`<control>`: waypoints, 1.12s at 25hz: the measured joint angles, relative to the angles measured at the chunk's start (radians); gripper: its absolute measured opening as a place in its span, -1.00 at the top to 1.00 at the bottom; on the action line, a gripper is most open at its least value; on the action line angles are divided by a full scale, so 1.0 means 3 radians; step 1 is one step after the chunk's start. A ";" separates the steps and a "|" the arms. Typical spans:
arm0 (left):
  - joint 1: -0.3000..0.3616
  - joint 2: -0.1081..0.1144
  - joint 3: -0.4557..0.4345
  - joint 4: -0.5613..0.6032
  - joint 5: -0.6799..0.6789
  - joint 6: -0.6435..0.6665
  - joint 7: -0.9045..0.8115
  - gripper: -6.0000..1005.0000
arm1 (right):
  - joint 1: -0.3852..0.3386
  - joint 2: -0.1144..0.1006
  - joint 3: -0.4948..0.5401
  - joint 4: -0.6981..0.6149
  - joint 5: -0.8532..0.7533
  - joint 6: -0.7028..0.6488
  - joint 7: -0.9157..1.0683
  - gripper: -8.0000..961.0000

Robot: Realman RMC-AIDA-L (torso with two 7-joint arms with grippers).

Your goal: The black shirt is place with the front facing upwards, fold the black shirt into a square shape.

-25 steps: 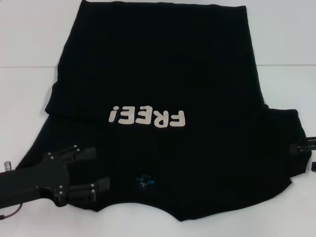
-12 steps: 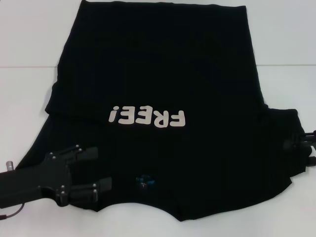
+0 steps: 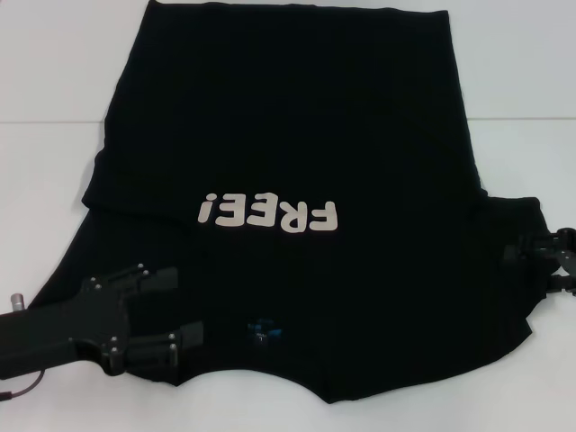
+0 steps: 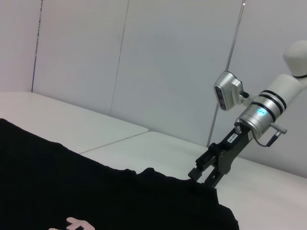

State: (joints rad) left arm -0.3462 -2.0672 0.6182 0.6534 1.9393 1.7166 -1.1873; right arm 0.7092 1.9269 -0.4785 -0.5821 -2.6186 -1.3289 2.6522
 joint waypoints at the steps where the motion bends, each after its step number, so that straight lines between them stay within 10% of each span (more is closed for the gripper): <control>1: 0.0001 0.0000 0.0000 0.0000 -0.0001 0.0000 -0.0001 -0.77 | 0.0002 0.0000 0.0000 0.0000 0.0001 0.0004 -0.0002 -0.92; 5: 0.0013 0.0000 0.0000 0.0000 -0.0009 0.0000 -0.0002 -0.77 | 0.0004 -0.0001 -0.0008 -0.0005 0.0000 0.0053 -0.0008 -0.92; 28: 0.0013 -0.0006 -0.0036 0.0000 -0.0022 0.0000 -0.0005 -0.77 | -0.0026 -0.0002 -0.0139 -0.0024 0.0000 0.0137 -0.0030 0.64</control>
State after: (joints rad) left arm -0.3423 -2.0690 0.6075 0.6535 1.9326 1.7165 -1.1889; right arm 0.7014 1.9265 -0.5203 -0.5893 -2.6186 -1.2879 2.6433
